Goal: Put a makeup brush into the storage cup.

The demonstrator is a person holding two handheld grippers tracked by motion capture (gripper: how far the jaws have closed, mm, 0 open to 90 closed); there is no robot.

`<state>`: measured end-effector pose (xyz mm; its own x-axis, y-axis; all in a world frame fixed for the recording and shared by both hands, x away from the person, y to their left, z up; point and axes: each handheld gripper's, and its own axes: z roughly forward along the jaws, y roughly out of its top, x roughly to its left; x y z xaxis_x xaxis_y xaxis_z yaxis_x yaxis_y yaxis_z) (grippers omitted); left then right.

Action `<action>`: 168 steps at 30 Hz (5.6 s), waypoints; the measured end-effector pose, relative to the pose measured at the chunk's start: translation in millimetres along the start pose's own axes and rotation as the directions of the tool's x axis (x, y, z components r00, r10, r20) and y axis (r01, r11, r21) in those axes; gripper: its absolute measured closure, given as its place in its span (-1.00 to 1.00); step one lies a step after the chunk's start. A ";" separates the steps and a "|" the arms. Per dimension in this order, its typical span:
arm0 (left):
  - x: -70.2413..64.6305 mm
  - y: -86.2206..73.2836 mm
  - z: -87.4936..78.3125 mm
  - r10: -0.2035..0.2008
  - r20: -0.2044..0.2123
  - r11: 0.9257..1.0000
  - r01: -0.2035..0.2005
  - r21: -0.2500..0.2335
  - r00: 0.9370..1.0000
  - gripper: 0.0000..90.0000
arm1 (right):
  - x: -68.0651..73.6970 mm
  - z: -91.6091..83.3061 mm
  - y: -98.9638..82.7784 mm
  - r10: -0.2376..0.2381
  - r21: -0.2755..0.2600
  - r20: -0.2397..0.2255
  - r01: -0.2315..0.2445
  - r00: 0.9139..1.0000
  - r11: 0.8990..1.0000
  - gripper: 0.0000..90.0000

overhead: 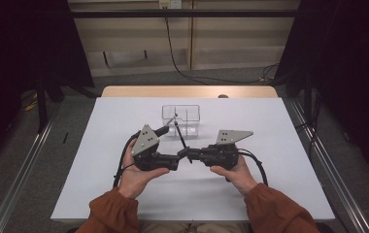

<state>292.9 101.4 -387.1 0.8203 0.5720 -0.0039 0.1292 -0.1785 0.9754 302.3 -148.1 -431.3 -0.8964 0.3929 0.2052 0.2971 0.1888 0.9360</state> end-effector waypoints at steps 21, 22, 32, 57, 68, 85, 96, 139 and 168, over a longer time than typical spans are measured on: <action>-1.4 6.1 8.2 -0.099 0.027 0.995 0.099 0.005 0.995 0.18 | -2.2 -2.9 -0.7 0.002 0.001 0.007 -0.002 1.000 1.000 0.89; -1.8 6.2 8.5 -0.104 0.018 0.995 0.104 0.000 0.994 0.24 | -2.6 -3.0 -0.9 0.003 -0.003 0.007 -0.003 1.000 1.000 0.89; -1.5 10.9 10.9 -0.124 0.029 0.992 0.124 -0.007 0.992 0.75 | -2.3 -4.8 -0.7 -0.004 -0.004 0.019 0.004 1.000 1.000 0.89; -0.3 6.5 12.8 -0.163 0.121 0.986 0.166 -0.015 0.979 0.87 | 0.2 0.0 -2.8 -0.016 0.011 0.016 0.016 1.000 1.000 0.87; -1.7 5.1 15.8 -0.161 0.125 0.987 0.163 -0.002 0.979 0.87 | 1.4 -0.2 -1.7 -0.020 0.002 0.021 0.020 1.000 1.000 0.71; 0.7 5.5 14.5 -0.163 0.115 0.986 0.164 -0.006 0.980 0.87 | 2.6 -0.7 -1.2 -0.003 0.012 0.083 0.002 0.997 1.000 -0.51; 7.3 5.4 8.2 -0.169 0.085 0.985 0.170 -0.007 0.982 0.87 | 2.8 -3.4 0.1 -0.003 0.002 0.116 0.003 0.993 1.000 -0.96; 55.2 14.8 -36.8 -0.168 -0.070 0.986 0.167 -0.017 0.983 0.87 | -3.4 -91.8 -23.7 0.023 -0.036 0.434 -0.008 0.900 0.999 -0.96; 86.4 32.2 -39.3 -0.175 -0.117 0.984 0.171 -0.046 0.978 0.87 | 1.5 -149.1 -56.7 0.120 -0.135 0.590 -0.049 0.799 0.990 -0.95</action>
<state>346.0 176.5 -347.4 0.7138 0.6844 -0.1488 0.2416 -0.0411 0.9695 235.1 -292.4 -441.5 -0.4861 0.8673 0.1074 0.2932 0.0461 0.9549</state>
